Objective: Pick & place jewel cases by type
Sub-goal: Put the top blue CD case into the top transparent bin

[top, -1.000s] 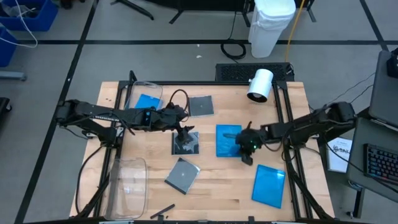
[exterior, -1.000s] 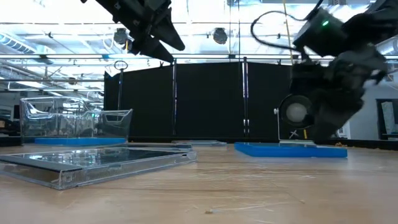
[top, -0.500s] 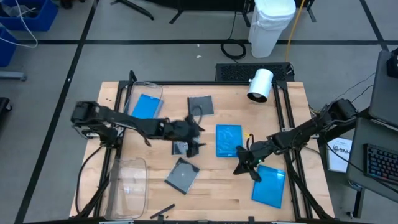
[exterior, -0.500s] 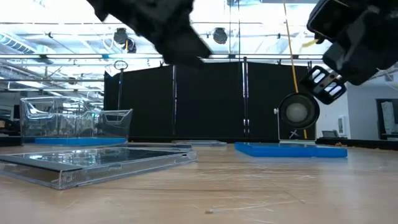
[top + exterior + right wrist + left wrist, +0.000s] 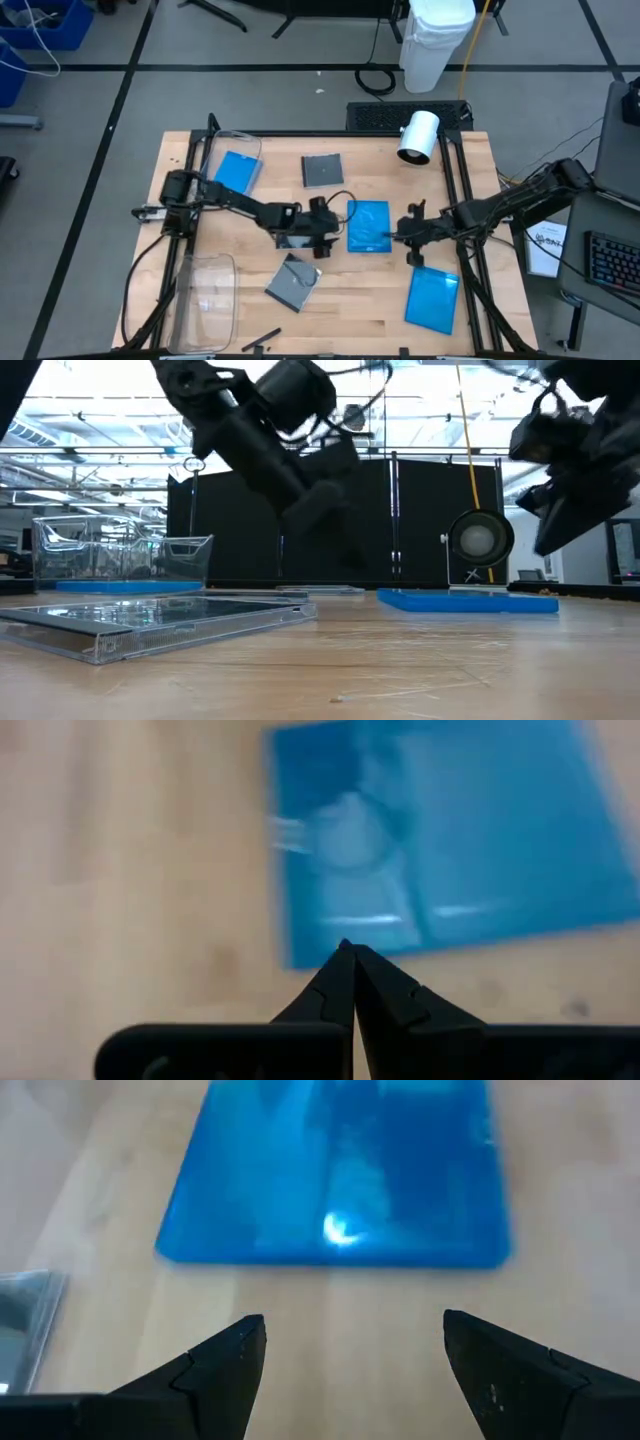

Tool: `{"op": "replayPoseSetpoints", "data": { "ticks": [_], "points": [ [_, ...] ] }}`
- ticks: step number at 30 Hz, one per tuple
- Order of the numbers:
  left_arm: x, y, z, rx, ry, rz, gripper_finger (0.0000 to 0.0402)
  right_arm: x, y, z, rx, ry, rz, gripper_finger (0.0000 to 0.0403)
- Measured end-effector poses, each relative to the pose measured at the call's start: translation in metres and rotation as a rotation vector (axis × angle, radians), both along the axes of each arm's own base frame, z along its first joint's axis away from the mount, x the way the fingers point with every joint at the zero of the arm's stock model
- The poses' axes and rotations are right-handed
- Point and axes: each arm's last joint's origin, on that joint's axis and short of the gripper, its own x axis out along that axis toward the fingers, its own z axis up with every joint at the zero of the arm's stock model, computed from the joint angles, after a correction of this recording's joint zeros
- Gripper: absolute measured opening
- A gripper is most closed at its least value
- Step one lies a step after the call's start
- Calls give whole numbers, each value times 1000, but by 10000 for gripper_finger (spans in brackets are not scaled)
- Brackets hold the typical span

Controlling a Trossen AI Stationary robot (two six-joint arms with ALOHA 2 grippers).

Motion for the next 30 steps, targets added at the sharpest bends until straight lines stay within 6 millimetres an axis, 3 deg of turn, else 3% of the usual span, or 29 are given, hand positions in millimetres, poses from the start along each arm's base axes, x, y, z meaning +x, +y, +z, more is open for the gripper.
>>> {"op": "replayPoseSetpoints", "data": {
  "ticks": [8,20,30],
  "points": [
    [20,22,-5,-108,28,36,308,-2,-17,-12,-109,70,-83,1],
    [29,21,-20,-182,145,12,308,-5,-25,-51,-68,141,-115,18],
    [36,21,-31,-186,105,6,308,8,-24,-50,-67,-5,-52,19]
  ]
}}
